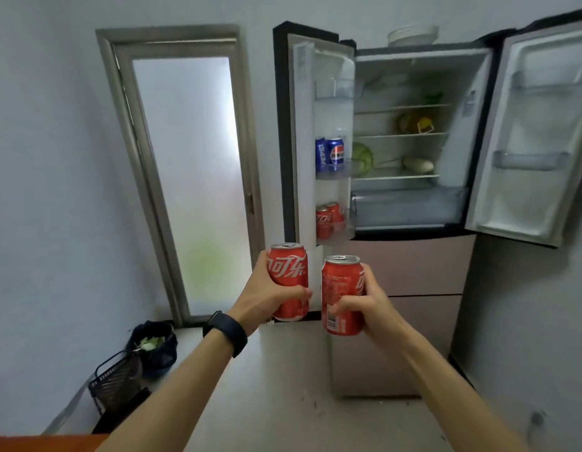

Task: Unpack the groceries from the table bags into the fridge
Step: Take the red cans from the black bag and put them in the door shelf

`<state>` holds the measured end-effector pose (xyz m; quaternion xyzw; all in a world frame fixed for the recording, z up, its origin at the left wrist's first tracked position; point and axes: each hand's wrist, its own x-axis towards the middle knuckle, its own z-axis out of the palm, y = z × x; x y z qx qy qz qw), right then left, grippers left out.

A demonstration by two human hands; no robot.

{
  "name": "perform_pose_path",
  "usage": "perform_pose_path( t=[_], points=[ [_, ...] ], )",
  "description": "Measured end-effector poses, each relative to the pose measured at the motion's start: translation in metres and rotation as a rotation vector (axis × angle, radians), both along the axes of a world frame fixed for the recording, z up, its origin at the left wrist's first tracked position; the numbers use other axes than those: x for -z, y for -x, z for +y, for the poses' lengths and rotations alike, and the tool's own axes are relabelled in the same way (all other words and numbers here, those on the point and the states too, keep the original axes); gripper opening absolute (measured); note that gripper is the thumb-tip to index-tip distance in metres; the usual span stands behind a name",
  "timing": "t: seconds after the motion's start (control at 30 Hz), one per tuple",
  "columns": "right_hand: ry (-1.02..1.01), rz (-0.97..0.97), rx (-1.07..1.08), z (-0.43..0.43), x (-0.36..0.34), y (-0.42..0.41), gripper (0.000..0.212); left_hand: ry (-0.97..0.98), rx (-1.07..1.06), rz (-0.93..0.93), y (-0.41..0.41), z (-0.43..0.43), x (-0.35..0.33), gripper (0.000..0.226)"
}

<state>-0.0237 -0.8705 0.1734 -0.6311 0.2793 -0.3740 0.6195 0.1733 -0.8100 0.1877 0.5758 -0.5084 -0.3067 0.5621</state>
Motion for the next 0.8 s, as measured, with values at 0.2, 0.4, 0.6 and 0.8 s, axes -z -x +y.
perform_pose_path(
  t=[0.2, 0.4, 0.6, 0.8],
  points=[
    [0.139, -0.020, 0.103, -0.080, -0.045, 0.033, 0.086, 0.191, -0.010, -0.094, 0.026, -0.086, -0.055, 0.073],
    [0.282, -0.069, 0.156, -0.181, -0.104, 0.040, 0.088, 0.396, -0.074, -0.252, 0.030, -0.182, -0.109, 0.072],
    [0.492, -0.107, 0.225, -0.275, -0.183, 0.030, 0.082, 0.530, -0.187, -0.348, 0.018, -0.269, -0.180, 0.076],
    [0.687, -0.148, 0.293, -0.350, -0.255, 0.016, 0.082, 0.650, -0.343, -0.489, 0.002, -0.335, -0.256, 0.077]
  ],
)
